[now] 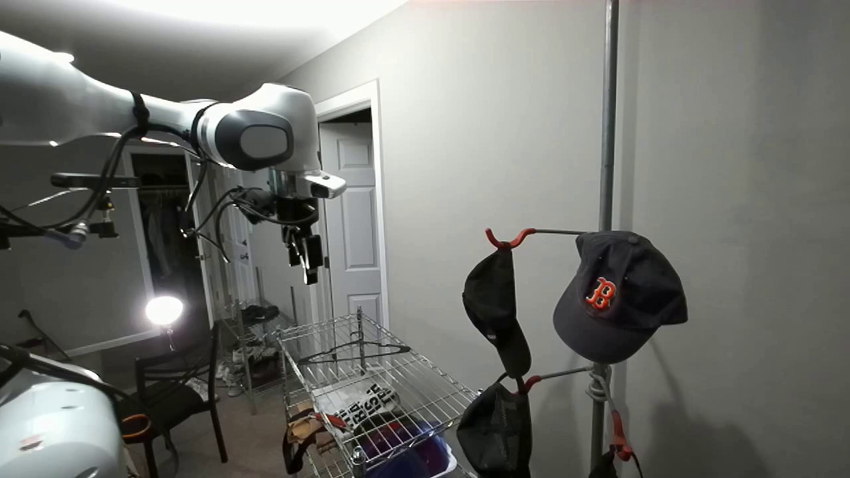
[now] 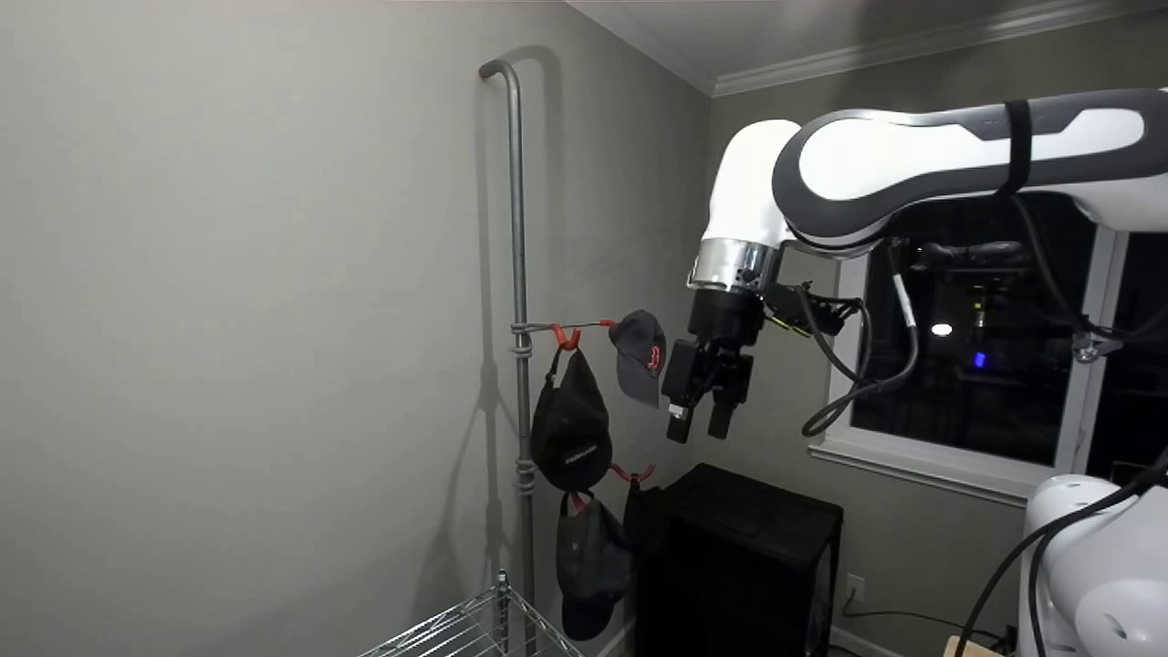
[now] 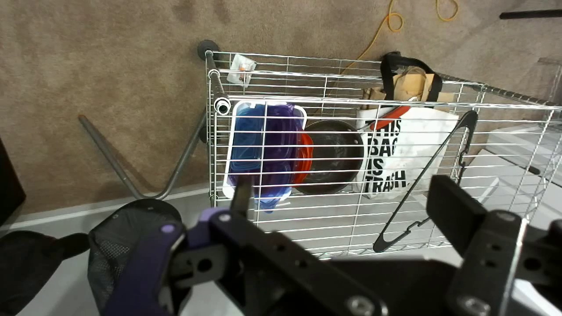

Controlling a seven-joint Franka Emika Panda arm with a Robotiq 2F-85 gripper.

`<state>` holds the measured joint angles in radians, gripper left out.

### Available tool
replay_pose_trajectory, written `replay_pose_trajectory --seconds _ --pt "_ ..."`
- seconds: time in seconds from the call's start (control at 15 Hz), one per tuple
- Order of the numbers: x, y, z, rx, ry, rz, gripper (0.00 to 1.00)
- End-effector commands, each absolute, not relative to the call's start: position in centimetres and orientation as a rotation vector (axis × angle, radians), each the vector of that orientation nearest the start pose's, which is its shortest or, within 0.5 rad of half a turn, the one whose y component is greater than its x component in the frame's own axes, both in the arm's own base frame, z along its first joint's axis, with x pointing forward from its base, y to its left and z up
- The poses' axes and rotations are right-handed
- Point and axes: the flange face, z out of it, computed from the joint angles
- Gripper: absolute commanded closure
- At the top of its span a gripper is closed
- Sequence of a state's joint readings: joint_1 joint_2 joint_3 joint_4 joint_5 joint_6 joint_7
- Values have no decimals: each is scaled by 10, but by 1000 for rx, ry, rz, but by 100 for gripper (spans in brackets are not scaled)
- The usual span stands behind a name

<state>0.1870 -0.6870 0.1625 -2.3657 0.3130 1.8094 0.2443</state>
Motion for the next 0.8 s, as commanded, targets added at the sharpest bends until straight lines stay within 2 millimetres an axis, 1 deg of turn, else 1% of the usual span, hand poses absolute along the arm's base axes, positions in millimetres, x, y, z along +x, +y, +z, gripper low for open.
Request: replay_pose_trajectory --seconds 0.0,0.07,0.13,0.2,0.27,0.33,0.4,0.47,0.6,0.73 --pt "333 149 575 -2923 43 -152 0" --pt "350 123 574 -2949 106 -268 0" --pt "359 105 574 -2946 147 -328 0" --pt "371 82 570 -2963 190 -409 0" --pt "379 65 568 -2973 255 -473 0" --pt "388 42 559 -2976 324 -501 0" --pt "394 24 553 -2974 374 -523 0" --pt "399 4 542 -2975 441 -528 0" --pt "406 -31 521 -2977 550 -529 0" --pt "410 -59 498 -2965 643 -514 0"
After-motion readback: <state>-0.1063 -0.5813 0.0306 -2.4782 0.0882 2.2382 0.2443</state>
